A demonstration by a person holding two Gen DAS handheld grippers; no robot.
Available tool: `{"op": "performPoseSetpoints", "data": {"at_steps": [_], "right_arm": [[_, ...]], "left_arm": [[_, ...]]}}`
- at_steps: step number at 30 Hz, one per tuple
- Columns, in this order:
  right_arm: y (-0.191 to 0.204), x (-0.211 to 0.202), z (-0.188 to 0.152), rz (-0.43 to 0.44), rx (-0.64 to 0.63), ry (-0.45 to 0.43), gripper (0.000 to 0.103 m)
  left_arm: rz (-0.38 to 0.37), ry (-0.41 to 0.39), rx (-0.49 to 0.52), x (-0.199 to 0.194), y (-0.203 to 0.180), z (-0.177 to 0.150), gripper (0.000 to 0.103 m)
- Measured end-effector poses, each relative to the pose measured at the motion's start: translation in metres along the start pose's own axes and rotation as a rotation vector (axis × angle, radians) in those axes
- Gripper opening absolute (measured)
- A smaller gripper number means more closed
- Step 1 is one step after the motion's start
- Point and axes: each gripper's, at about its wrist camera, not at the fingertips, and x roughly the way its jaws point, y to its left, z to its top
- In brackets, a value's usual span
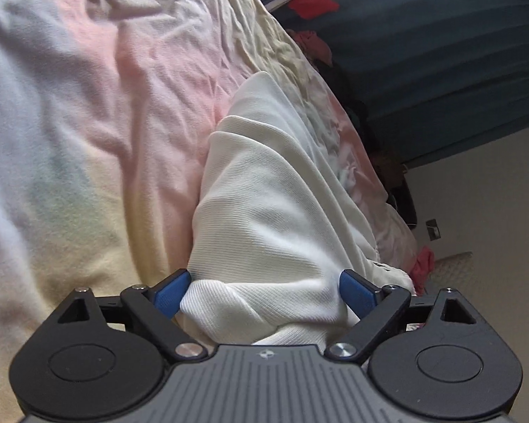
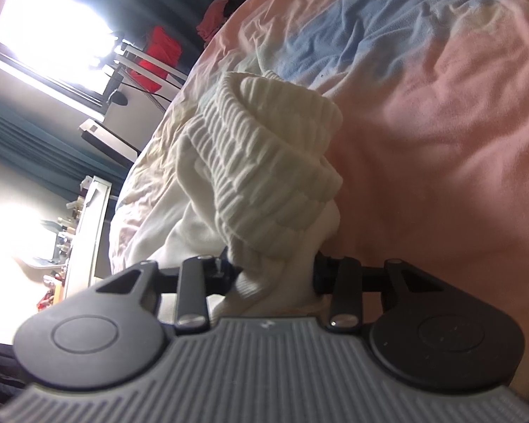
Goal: Fold clothes
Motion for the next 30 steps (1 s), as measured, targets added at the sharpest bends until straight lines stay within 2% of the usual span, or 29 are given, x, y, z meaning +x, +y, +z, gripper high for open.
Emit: {"op": "performPoseSetpoints", "data": {"at_steps": [1, 3, 5, 6, 12, 16, 22, 25, 28, 30], "right_arm": [[-0.001, 0.000, 0.000, 0.000, 0.005, 0.000, 0.042], [-0.001, 0.002, 0.000, -0.006, 0.004, 0.000, 0.042], [0.002, 0.004, -0.002, -0.022, -0.017, 0.000, 0.043], [0.003, 0.005, -0.002, -0.029, -0.027, 0.000, 0.043], [0.014, 0.003, -0.006, -0.042, -0.094, -0.027, 0.043], [0.026, -0.005, -0.008, -0.026, -0.150, -0.060, 0.041], [0.031, -0.031, -0.002, 0.052, -0.098, -0.091, 0.038], [0.036, -0.057, 0.008, 0.089, -0.081, -0.126, 0.037], [0.036, -0.088, 0.021, 0.108, -0.050, -0.167, 0.037], [0.029, -0.105, 0.036, 0.094, -0.018, -0.184, 0.037]], "left_arm": [[0.007, 0.009, 0.023, 0.001, -0.002, -0.001, 0.090], [0.077, 0.040, 0.055, 0.010, -0.002, -0.003, 0.092], [0.116, 0.065, 0.042, 0.016, 0.005, -0.005, 0.095], [0.112, 0.061, 0.032, 0.016, 0.008, -0.006, 0.095], [0.143, 0.009, 0.077, 0.007, -0.002, -0.010, 0.073], [0.171, -0.034, 0.146, -0.003, -0.017, -0.016, 0.059], [0.091, -0.104, 0.140, -0.029, -0.043, -0.016, 0.045], [0.054, -0.107, 0.174, -0.037, -0.080, -0.023, 0.043], [0.021, -0.087, 0.197, -0.029, -0.116, -0.025, 0.041], [0.022, -0.057, 0.216, -0.007, -0.145, -0.025, 0.041]]}}
